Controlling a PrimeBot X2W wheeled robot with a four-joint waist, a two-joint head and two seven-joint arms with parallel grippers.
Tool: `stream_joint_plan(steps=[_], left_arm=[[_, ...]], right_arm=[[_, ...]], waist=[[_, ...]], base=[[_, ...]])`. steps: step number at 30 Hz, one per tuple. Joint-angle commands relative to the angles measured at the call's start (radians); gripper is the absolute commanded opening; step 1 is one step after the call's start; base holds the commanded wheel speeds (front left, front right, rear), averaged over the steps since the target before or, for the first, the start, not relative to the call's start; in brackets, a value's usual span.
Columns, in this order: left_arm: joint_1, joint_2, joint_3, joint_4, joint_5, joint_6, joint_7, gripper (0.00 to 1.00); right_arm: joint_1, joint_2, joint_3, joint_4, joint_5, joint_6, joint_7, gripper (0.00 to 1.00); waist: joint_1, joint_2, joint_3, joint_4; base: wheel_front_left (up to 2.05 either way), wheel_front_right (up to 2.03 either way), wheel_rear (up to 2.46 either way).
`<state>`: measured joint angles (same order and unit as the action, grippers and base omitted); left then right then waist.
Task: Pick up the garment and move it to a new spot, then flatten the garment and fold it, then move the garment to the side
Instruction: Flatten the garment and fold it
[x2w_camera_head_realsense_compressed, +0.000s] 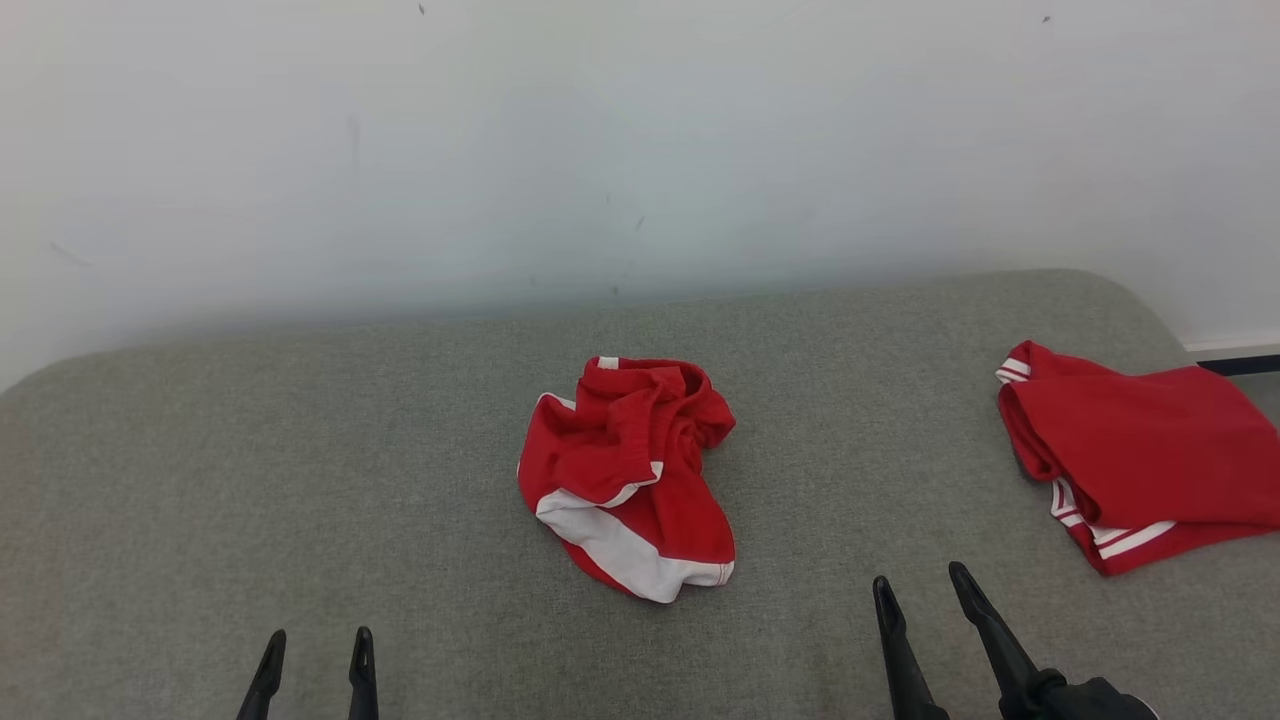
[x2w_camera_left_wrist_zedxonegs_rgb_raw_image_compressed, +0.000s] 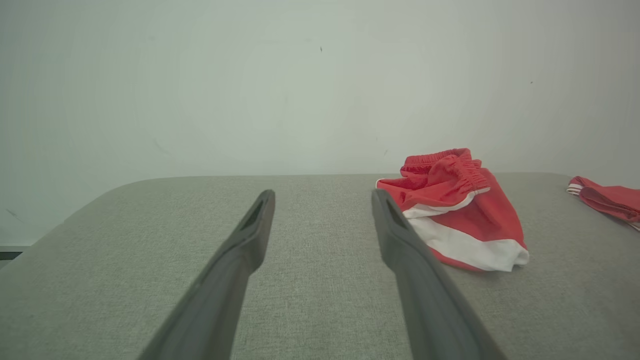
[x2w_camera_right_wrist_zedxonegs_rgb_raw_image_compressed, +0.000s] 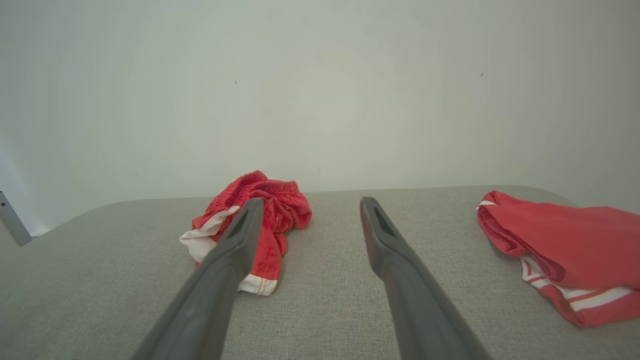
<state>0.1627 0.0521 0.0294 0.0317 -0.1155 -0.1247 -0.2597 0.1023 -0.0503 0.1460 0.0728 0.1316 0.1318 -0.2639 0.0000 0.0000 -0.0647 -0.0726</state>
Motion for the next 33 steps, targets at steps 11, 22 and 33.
stream_joint_plan(steps=[11,22,33], left_arm=[[-0.085,-0.001,-0.092,0.044,0.043,-0.005,-0.006,1.0],[-0.352,0.093,-0.382,0.256,0.019,-0.005,-0.004,1.0],[-0.626,0.097,-0.46,0.541,0.063,-0.003,0.003,1.0]], right_arm=[[-0.015,0.0,0.007,0.003,-0.016,-0.003,-0.001,1.0],[-0.042,0.0,0.016,-0.002,-0.037,-0.003,-0.001,1.0],[-0.087,0.0,0.032,-0.026,-0.033,-0.003,-0.001,1.0]], waist=[[0.0,0.0,0.017,-0.031],[0.0,0.0,0.098,-0.091],[0.0,0.0,0.207,-0.137]], base=[[0.0,0.0,0.0],[0.0,0.0,0.0],[0.0,0.0,0.0]])
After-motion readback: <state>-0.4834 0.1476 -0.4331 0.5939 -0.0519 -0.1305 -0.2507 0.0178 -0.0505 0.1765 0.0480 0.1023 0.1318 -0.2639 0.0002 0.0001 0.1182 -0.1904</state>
